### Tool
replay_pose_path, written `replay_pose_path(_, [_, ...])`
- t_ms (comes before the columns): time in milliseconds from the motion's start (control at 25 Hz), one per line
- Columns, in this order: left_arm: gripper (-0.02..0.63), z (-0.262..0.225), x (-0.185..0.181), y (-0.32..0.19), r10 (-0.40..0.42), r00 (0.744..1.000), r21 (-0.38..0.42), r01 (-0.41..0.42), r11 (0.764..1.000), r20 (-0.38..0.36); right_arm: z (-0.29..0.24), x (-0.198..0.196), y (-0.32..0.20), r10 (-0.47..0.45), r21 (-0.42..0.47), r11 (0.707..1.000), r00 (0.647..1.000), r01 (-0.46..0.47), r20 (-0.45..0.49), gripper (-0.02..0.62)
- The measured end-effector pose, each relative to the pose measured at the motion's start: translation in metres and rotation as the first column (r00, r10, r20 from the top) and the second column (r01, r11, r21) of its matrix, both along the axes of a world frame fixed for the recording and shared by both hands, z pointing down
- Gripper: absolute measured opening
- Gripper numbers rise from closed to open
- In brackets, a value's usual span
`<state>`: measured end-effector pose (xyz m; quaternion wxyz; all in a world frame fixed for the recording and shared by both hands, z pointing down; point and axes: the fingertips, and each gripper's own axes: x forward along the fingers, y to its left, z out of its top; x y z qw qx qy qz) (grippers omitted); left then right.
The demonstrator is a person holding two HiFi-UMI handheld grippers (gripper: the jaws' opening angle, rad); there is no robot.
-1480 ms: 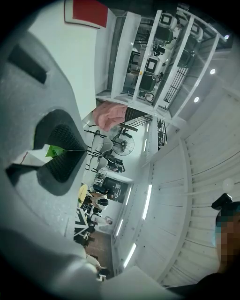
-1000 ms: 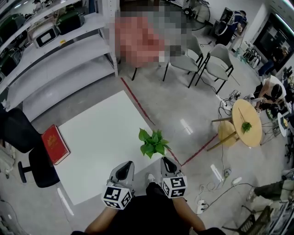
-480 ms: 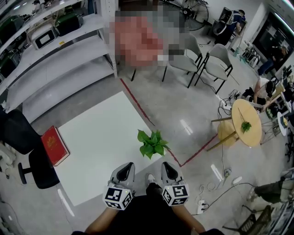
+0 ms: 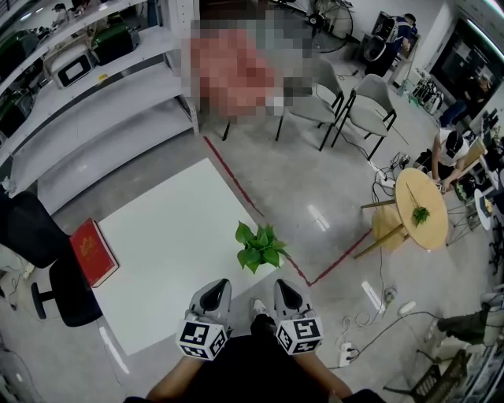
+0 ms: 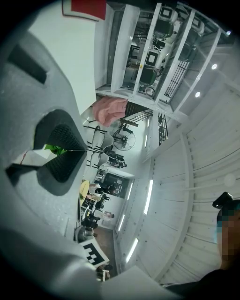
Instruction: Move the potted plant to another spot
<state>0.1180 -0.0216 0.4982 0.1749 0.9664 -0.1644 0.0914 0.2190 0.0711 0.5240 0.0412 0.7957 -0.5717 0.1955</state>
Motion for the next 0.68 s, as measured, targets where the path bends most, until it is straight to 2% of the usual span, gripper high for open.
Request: replay_pose_path(680, [0.017, 0.0018, 0.0024, 0.0047, 0.003, 1.0, -0.002, -0.003, 1.0, -0.003, 0.002, -0.0012, 0.0043, -0.011, -0.007, 1.0, 1.0, 0.01, -0.016, 0.012])
